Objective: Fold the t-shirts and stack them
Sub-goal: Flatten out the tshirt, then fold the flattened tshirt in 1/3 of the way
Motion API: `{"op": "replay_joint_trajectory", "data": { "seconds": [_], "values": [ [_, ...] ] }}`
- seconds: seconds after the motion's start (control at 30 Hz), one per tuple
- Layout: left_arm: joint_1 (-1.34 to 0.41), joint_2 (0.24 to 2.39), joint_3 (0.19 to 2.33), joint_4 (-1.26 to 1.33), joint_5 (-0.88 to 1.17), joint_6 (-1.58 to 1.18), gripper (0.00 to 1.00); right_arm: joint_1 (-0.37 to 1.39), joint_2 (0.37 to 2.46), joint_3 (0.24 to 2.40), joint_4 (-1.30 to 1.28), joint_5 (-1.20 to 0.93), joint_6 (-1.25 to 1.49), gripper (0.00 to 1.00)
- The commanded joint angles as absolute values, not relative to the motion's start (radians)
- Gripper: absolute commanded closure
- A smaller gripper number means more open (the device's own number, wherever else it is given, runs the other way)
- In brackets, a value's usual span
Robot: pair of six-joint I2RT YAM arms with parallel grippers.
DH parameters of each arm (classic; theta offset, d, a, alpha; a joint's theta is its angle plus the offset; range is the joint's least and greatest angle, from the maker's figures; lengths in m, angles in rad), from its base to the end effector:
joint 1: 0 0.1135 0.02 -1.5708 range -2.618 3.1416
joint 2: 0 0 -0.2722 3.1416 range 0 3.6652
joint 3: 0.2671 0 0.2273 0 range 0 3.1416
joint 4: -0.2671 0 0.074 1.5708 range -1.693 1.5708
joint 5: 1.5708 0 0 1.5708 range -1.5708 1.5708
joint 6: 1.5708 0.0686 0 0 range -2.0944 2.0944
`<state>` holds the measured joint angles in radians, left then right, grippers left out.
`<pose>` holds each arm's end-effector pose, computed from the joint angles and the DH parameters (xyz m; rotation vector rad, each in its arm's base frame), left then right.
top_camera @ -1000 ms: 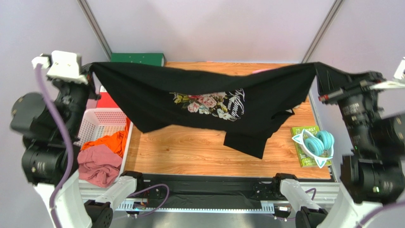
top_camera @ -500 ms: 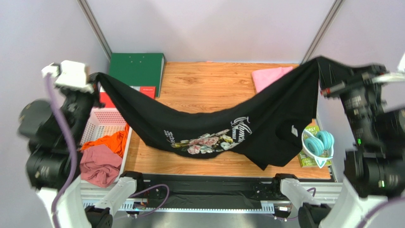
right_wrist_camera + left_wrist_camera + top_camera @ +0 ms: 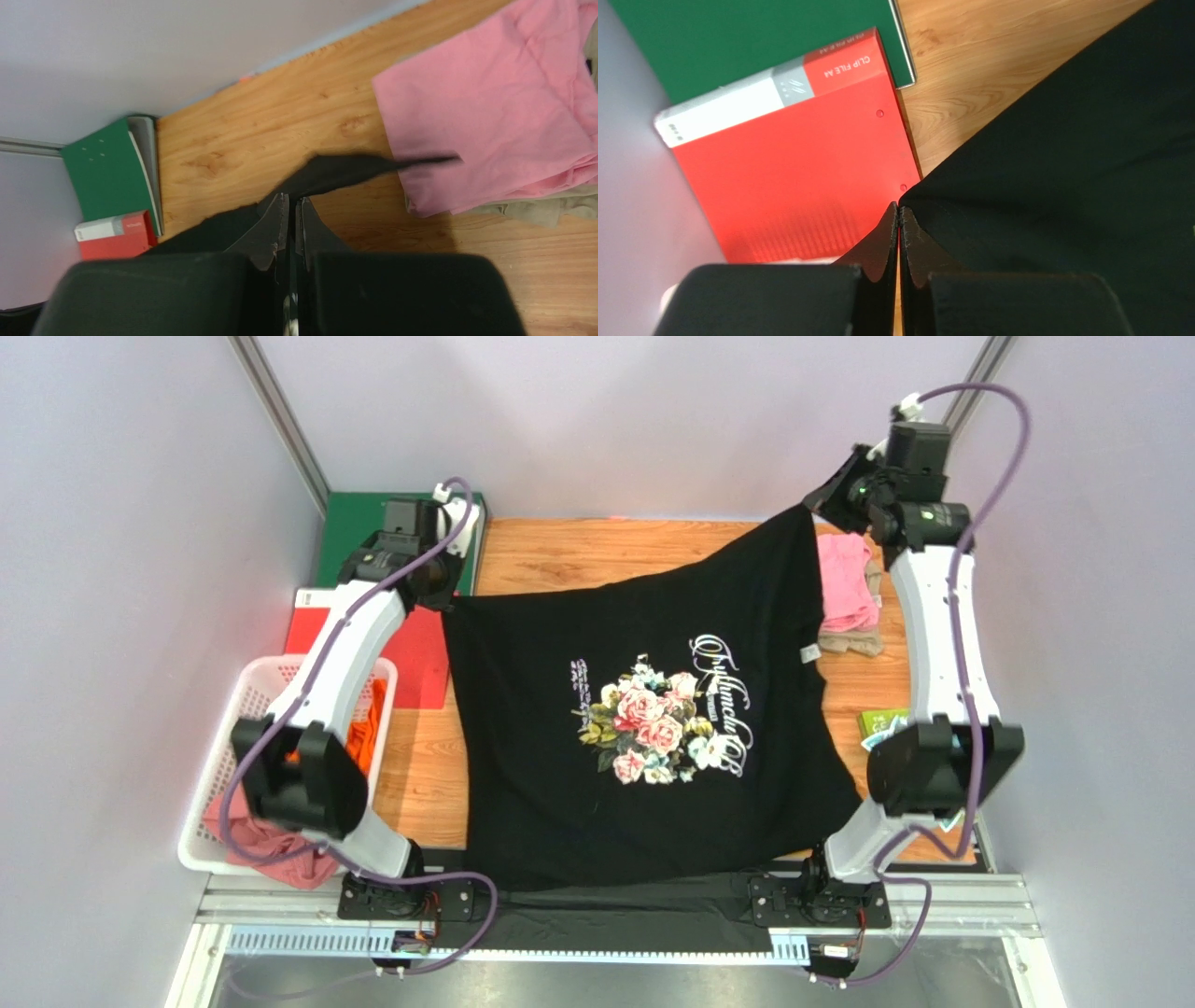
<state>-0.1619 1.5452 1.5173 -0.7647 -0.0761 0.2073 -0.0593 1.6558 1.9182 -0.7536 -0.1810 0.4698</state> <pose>0.3303 -0.0487 0.3380 0.3975 2.3296 0.1119 0.3641 -0.0092 0.4328 0.4346 2.0366 0.4387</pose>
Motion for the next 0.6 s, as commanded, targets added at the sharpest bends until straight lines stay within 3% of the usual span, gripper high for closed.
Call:
{"op": "replay_joint_trajectory", "data": {
  "seconds": [0.0, 0.17, 0.27, 0.57],
  "values": [
    [-0.158, 1.688, 1.652, -0.672, -0.190, 0.203, 1.00, -0.057, 1.793, 1.971, -0.673, -0.186, 0.459, 1.00],
    [-0.134, 1.877, 1.937, -0.736, -0.259, 0.169, 1.00, -0.057, 1.927, 2.100, -0.701, -0.213, 0.474, 1.00],
    [-0.115, 1.931, 1.976, -0.746, -0.275, 0.176, 1.00, -0.057, 1.962, 2.094, -0.718, -0.222, 0.469, 1.00],
    [-0.083, 1.795, 1.714, -0.666, -0.189, 0.206, 1.00, -0.057, 1.872, 1.916, -0.670, -0.225, 0.465, 1.00]
  ]
}}
